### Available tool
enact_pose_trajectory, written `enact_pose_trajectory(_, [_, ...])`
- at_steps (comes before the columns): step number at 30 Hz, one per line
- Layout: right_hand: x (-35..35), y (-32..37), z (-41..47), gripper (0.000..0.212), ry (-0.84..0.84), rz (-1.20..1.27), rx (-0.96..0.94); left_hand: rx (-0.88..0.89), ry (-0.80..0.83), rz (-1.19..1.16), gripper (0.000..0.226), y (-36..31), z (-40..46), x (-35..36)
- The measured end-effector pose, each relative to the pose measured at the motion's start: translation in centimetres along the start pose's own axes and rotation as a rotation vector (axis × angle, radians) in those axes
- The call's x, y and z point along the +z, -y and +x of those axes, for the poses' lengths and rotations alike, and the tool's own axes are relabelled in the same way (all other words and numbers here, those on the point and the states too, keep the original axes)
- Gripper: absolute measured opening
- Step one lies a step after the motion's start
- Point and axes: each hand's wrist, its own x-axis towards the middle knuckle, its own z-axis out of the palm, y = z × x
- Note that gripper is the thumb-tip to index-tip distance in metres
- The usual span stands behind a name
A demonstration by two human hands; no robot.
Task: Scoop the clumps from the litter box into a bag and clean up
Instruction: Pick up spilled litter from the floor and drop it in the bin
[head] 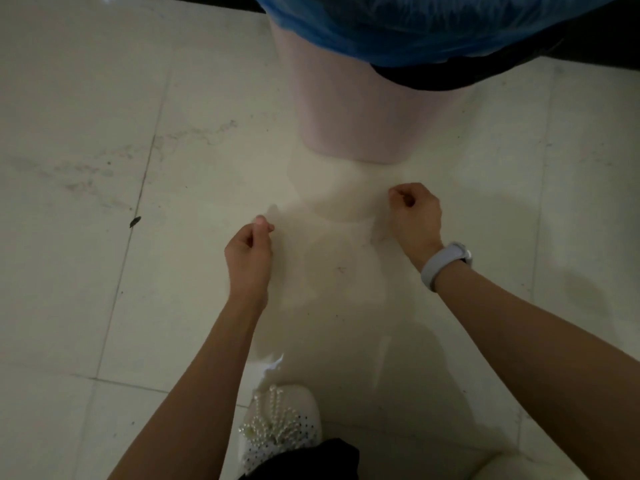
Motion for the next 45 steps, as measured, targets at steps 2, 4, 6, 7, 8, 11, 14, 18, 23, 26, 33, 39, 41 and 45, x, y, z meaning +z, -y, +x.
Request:
enact_pose_trajectory(2, [0.4, 0.3, 0.0, 0.021, 0.044, -0.056, -0.079, -0.088, 0.071, -0.285, 0.033, -0.9, -0.3, 0.7])
enact_pose_trajectory(4, [1.2, 0.6, 0.1, 0.026, 0.101, -0.153, -0.152, -0.200, 0.153, -0.517, 0.032, -1.6, -0.1, 1.0])
enact_pose_trajectory(6, [2.0, 0.8, 0.4, 0.031, 0.118, -0.229, -0.194, -0.292, 0.254, -0.656, 0.030, -2.1, 0.2, 0.8])
enact_pose_trajectory(7, [2.4, 0.8, 0.7, 0.032, 0.112, -0.238, -0.202, -0.325, 0.305, -0.697, 0.030, -2.3, 0.4, 0.7])
enact_pose_trajectory(8, [2.6, 0.8, 0.9, 0.033, 0.107, -0.239, -0.197, -0.348, 0.345, -0.726, 0.031, -2.5, 0.5, 0.5])
enact_pose_trajectory(11, [2.8, 0.6, 1.4, 0.033, 0.111, -0.331, -0.238, -0.383, 0.370, -0.767, 0.045, -2.8, 0.8, 0.2])
enact_pose_trajectory(14, [2.7, 0.1, 1.4, 0.032, 0.151, -0.582, -0.422, -0.381, 0.315, -0.663, 0.052, -2.8, 1.3, 0.6])
enact_pose_trajectory(18, [2.5, -1.4, 0.7, 0.031, 0.100, -0.653, -0.662, -0.085, 0.222, 0.011, 0.027, -2.5, 2.1, 3.0])
enact_pose_trajectory(23, [1.7, -2.2, 0.5, 0.018, 0.126, -0.583, -0.690, 0.294, 0.197, 0.502, 0.015, -2.9, 2.7, 6.7])
enact_pose_trajectory(26, [1.9, -2.0, 0.5, 0.025, 0.111, -0.519, -0.674, 0.364, 0.193, 0.586, 0.018, -3.5, 3.1, 8.2])
enact_pose_trajectory(33, [-0.3, -1.8, -0.7, 0.020, 0.070, -0.173, -0.311, 0.436, 0.194, 0.682, 0.026, -3.3, 3.7, 10.1])
enact_pose_trajectory(39, [-5.1, -1.6, 1.1, 0.026, -0.009, 0.821, 0.351, 0.379, 0.148, 0.685, 0.017, -3.6, 3.5, 10.8])
enact_pose_trajectory(41, [-6.3, -1.8, 1.5, 0.021, 0.071, 1.002, 0.450, 0.404, 0.156, 0.749, 0.018, -3.6, 3.6, 10.8])
enact_pose_trajectory(45, [-6.6, -2.9, 1.4, 0.016, 0.095, 0.521, 0.309, 0.449, 0.200, 0.830, 0.021, -3.5, 3.6, 10.6])
